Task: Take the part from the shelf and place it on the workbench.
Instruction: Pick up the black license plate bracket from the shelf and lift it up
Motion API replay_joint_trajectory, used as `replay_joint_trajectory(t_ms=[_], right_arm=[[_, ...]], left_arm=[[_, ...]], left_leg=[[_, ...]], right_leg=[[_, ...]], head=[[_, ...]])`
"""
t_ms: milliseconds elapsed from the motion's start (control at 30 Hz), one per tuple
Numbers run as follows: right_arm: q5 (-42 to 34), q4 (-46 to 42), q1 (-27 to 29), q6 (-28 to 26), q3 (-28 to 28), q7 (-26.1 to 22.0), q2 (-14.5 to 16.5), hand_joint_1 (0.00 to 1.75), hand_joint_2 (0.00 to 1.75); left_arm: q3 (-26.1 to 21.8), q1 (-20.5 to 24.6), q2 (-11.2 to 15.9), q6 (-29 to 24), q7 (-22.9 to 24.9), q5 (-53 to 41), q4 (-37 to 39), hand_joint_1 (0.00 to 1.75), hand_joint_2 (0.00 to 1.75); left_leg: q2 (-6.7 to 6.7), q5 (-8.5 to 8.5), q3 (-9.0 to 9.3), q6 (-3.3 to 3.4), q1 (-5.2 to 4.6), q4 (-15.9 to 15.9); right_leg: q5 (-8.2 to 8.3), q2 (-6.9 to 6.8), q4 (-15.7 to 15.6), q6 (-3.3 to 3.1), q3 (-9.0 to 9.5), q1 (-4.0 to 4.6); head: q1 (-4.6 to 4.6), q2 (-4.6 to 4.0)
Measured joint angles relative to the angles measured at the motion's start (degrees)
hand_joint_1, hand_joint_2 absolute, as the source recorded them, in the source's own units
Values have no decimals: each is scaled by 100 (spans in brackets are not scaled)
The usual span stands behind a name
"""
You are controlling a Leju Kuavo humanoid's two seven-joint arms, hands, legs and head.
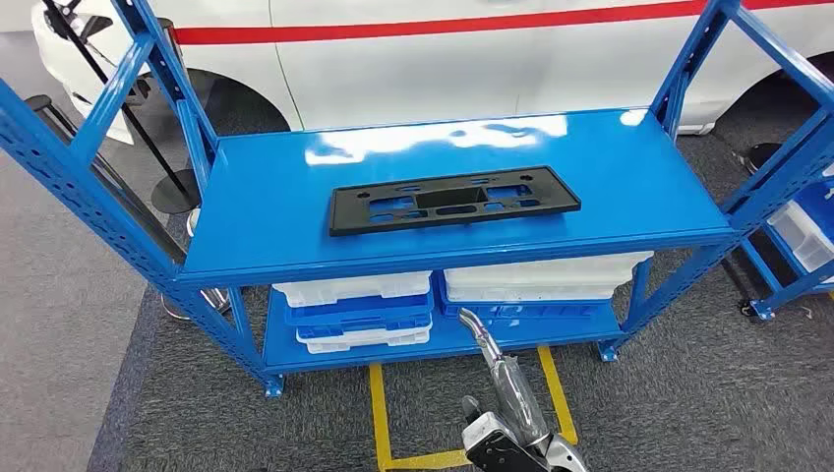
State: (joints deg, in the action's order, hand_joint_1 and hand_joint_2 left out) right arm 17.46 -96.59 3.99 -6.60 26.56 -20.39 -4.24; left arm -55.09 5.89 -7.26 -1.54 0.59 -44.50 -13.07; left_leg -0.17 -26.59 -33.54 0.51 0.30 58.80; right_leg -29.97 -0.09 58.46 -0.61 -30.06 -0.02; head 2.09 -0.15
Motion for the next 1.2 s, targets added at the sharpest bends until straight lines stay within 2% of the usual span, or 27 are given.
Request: replay_joint_trajectory(t_ms=[67, 133, 167, 200, 267, 300, 333, 367, 400, 433, 467, 500, 533, 633, 667, 700, 733, 800, 833, 867, 900, 967, 1000, 1033, 1100, 1200], right_arm=[[-1, 0, 0, 0, 1, -3, -2, 0, 0], [-3, -1, -1, 1, 2, -7, -6, 0, 0], [-3, -1, -6, 1, 2, -10, -8, 0, 0], [-4, -2, -12, 1, 2, -12, -9, 0, 0], [-9, 0, -17, 2, 3, -15, -16, 0, 0], [-13, 3, -13, 3, 4, -15, -21, 0, 0], [-17, 6, -7, 4, 5, -15, -29, 0, 0], [-20, 8, -4, 5, 6, -15, -37, 0, 0], [-22, 10, -2, 5, 7, -15, -45, 0, 0], [-24, 11, -2, 5, 7, -15, -53, 0, 0], [-25, 13, -2, 5, 8, -15, -59, 0, 0], [-25, 15, -3, 6, 9, -16, -63, 0, 0], [-26, 16, 1, 6, 11, -17, -66, 0, 0], [-27, 12, 13, 7, 17, -21, -75, 0, 0], [-28, 9, 11, 7, 21, -22, -78, 0, 0], [-28, 6, 7, 7, 28, -23, -79, 0, 0], [-28, 5, 4, 8, 37, -23, -80, 0, 0], [-29, 7, 2, 9, 56, -24, -82, 0, 0], [-28, 8, 5, 10, 62, -24, -83, 0, 0], [-28, 8, 6, 11, 66, -24, -83, 0, 0], [-29, 9, 6, 11, 69, -24, -83, 0, 0], [-30, 10, 6, 13, 75, -23, -84, 0, 0], [-31, 11, 4, 15, 78, -21, -85, 0, 0], [-31, 13, 3, 21, 82, -18, -86, 0, 0], [-32, 14, 4, 35, 90, -13, -88, 0, 0], [-33, 5, 5, 44, 96, -11, -94, 0, 0]], left_arm=[[-8, -5, 1, 1, -1, 0, 0, 0, 0], [-20, -18, 2, 1, -2, 0, 0, 0, 0], [-24, -21, 3, 0, -2, 0, 0, 0, 0], [-27, -19, 3, -1, -3, 0, 0, 0, 0], [-37, -8, 4, 0, -5, 0, 0, 0, 0], [-44, -6, 5, 1, -6, 0, 0, 0, 0], [-52, -9, 5, 3, -7, 0, 0, 0, 0], [-59, -18, 6, 6, -8, 0, 1, 0, 0], [-65, -27, 7, 9, -9, -1, 1, 0, 0], [-67, -36, 6, 12, -11, -1, 2, 0, 0], [-70, -38, 5, 14, -13, -2, 3, 0, 0], [-72, -33, 5, 15, -18, -2, 4, 0, 0], [-73, -24, 5, 15, -22, -3, 5, 0, 0], [-77, -11, 9, 11, -33, -5, 7, 0, 0], [-78, -11, 11, 10, -37, -6, 7, 0, 0], [-78, -9, 12, 9, -40, -7, 7, 0, 0], [-78, -7, 13, 8, -42, -7, 7, 0, 0], [-78, -11, 13, 8, -44, -8, 8, 0, 0], [-78, -20, 13, 8, -44, -8, 8, 0, 0], [-78, -31, 13, 7, -44, -9, 9, 0, 0], [-78, -40, 14, 6, -44, -9, 9, 0, 0], [-79, -47, 21, 4, -50, -9, 9, 0, 0], [-80, -43, 27, 3, -56, -10, 9, 0, 0], [-81, -37, 32, 2, -65, -12, 9, 0, 0], [-83, -37, 43, 1, -77, -15, 9, 0, 0], [-84, -54, 52, 1, -87, -16, 9, 0, 0]], left_leg=[[-3, -15, -5, 34, -4, -13], [-12, -36, 65, 106, 6, -62], [-13, -50, 127, 145, 14, -90], [-15, -67, 193, 179, 20, -115], [-16, -128, 270, 221, 17, -132], [-18, -165, 302, 226, 14, -132], [-23, -210, 350, 222, 13, -132], [-26, -260, 414, 215, 14, -131], [-29, -317, 496, 203, 15, -132], [-30, -380, 577, 187, 17, -133], [-29, -438, 651, 165, 14, -132], [-28, -486, 693, 136, 11, -137], [-28, -524, 711, 103, 8, -152], [-21, -518, 758, 4, 5, -98], [-18, -503, 716, -17, 8, 58], [-15, -538, 578, -33, 14, 325], [-13, -632, 375, -51, 21, 669], [-12, -936, -89, -84, 25, 1309], [-12, -1029, -250, -92, 26, 1448], [-12, -988, -334, -86, 26, 1418], [-12, -791, -334, -73, 26, 1209], [-10, -227, -187, -28, 13, 522], [-8, -102, -130, -4, -8, 252], [-9, -34, -94, 28, -30, 97], [-13, -37, -82, 89, -65, 45], [-5, 84, -5, 165, -27, -54]], right_leg=[[12, -1, 12, 26, 23, -3], [-1, 2, 93, 75, 38, -15], [-53, 4, 227, 95, -12, -22], [-148, 7, 471, 116, -134, -30], [-404, 9, 1166, 153, -570, -40], [-487, 9, 1475, 170, -811, -43], [-475, 9, 1631, 181, -985, -46], [-354, 8, 1597, 185, -1065, -50], [-119, 8, 1351, 180, -1037, -53], [183, 6, 973, 165, -942, -57], [388, 5, 633, 147, -848, -46], [508, 3, 367, 119, -777, -29], [556, 3, 228, 88, -740, -12], [511, 21, 124, -18, -629, -7], [489, 23, 95, -55, -564, -16], [463, 20, 72, -86, -498, -22], [430, 13, 54, -113, -441, -24], [345, 11, 49, -148, -356, -13], [302, 19, 49, -154, -308, -6], [257, 29, 49, -156, -252, 1], [211, 39, 49, -155, -185, 8], [119, 44, 48, -140, -51, 22], [84, 42, 49, -123, -18, 25], [55, 40, 49, -98, -5, 26], [21, 40, 41, -40, -7, 21], [-50, 37, 69, 26, 13, 26]], head=[[1, 0], [2, 0], [3, 0], [4, 0], [4, 0], [4, 0], [4, 0], [4, 0], [4, 0], [7, 0], [6, 0], [8, 0], [10, 0], [10, 0], [10, 0], [10, 0], [8, 0], [6, 0], [6, 0], [6, 0], [6, 0], [11, 0], [11, 0], [12, 0], [8, 0], [8, 0]])
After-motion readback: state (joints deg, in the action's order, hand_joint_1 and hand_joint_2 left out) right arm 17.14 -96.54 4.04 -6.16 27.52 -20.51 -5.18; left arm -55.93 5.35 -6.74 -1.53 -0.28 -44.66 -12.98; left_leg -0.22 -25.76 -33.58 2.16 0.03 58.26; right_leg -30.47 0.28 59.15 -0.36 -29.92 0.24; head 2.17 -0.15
